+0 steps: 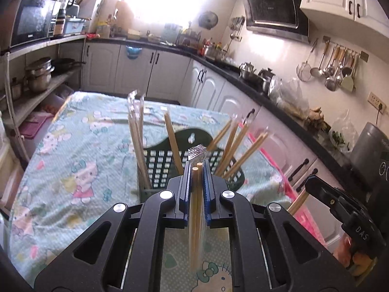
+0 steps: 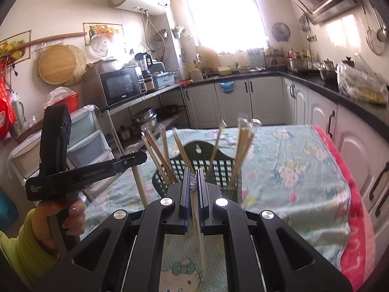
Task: Organize utensils
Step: 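Lift both held chopsticks and carry them above the green basket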
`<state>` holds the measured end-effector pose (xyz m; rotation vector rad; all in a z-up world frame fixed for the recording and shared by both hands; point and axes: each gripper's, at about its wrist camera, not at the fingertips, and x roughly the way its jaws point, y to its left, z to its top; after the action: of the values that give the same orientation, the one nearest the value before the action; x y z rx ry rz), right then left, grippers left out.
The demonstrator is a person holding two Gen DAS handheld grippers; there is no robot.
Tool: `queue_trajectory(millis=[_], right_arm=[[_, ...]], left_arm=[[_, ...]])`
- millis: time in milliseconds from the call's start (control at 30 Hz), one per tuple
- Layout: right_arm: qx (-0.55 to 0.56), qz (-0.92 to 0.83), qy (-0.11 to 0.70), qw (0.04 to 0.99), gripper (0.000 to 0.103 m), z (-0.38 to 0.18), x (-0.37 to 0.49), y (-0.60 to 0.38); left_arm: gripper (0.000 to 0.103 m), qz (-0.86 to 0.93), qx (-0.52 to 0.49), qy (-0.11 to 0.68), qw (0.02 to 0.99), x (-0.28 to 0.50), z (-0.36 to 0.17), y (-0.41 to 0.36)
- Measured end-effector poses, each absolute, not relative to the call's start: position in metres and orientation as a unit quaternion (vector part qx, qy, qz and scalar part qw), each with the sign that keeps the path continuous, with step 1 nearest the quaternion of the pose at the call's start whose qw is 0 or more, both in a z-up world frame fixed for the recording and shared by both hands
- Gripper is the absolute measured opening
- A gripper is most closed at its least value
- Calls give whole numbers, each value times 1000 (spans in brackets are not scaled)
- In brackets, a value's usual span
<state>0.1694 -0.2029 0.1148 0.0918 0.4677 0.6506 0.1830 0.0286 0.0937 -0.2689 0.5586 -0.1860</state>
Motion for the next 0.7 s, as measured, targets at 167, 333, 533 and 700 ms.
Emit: queue_trajectory(millis=[167,333,533,700], right_arm=[[41,323,208,923,6,130,170,-196],[43,326,187,926,6,147,171,-193],[43,328,159,930,6,170,173,-191],[44,328,134,934,6,192,177,-189]], left_arm=[[3,-90,-135,255,953,182,110,35],[3,-93,-133,236,958,181,129,37],[3,-95,-130,202,966,179,158,39],[3,-88,-128,178,972,179,179,43]])
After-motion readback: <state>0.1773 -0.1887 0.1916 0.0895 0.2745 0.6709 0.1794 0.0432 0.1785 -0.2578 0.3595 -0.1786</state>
